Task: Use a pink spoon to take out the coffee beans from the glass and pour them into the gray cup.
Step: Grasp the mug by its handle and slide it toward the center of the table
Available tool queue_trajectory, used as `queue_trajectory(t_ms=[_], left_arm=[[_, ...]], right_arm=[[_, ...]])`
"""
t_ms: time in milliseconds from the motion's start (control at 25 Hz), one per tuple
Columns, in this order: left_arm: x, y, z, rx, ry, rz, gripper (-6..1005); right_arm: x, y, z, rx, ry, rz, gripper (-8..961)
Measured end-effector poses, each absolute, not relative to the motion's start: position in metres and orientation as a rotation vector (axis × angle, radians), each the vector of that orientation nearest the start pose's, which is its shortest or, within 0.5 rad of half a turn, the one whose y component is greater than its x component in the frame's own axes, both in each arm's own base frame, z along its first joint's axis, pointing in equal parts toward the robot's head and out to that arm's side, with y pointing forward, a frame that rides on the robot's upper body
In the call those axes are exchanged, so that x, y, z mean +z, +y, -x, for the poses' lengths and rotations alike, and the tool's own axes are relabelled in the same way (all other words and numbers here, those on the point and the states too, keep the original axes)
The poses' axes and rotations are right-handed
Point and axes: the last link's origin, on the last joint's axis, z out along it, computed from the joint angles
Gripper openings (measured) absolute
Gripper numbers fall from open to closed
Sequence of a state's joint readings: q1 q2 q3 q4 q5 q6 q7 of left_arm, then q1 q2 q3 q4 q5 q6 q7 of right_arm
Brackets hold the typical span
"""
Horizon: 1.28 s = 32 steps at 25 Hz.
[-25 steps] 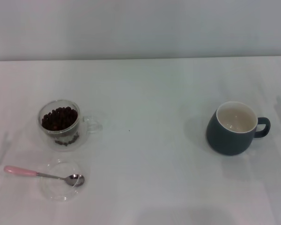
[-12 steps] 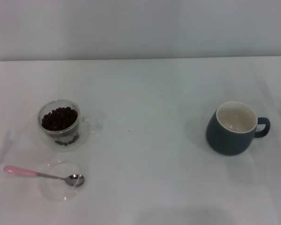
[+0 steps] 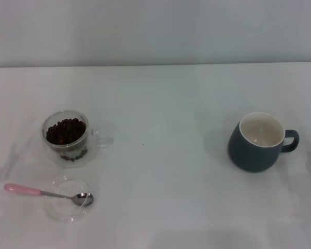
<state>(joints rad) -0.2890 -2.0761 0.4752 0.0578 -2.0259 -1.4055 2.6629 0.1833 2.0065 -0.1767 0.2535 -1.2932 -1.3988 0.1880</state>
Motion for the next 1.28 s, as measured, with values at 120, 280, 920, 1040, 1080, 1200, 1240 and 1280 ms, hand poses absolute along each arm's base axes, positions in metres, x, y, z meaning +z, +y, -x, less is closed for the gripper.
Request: queue_trajectory(t_ms=[120,280,920,1040,1080,1200,1240,1280], left_arm=[[0.013,0.266,0.367,-0.841,-0.629,1.594,852],[0.011,0.270,0.363,-0.853,-0.626,1.603,852],[0.008,0.266,0.366,-0.847,-0.649,1.601,853],[0.008,0.266,0.366,-0.846,-0.654,1.596,853],[0.008,0.266,0.366,-0.846,-0.654,1.596,853],[0.008,0.266,0.366,-0.847,-0.655,1.593,853],[0.008,0.266,0.366,-0.847,-0.655,1.593,853],[0.008,0.267,0.366,-0.849,-0.654,1.593,853]], right_arm=[[-0.021,0.198,-0.397,0.609,0.784,1.549,845],[-0.031,0.204,-0.397,0.579,0.819,1.586,845],[-0.036,0.231,-0.393,0.545,0.830,1.631,844],[-0.036,0.238,-0.392,0.541,0.822,1.641,844],[-0.036,0.240,-0.392,0.539,0.821,1.644,844],[-0.035,0.247,-0.391,0.532,0.815,1.647,842],[-0.034,0.248,-0.391,0.532,0.813,1.647,842],[-0.033,0.250,-0.390,0.533,0.809,1.645,842]])
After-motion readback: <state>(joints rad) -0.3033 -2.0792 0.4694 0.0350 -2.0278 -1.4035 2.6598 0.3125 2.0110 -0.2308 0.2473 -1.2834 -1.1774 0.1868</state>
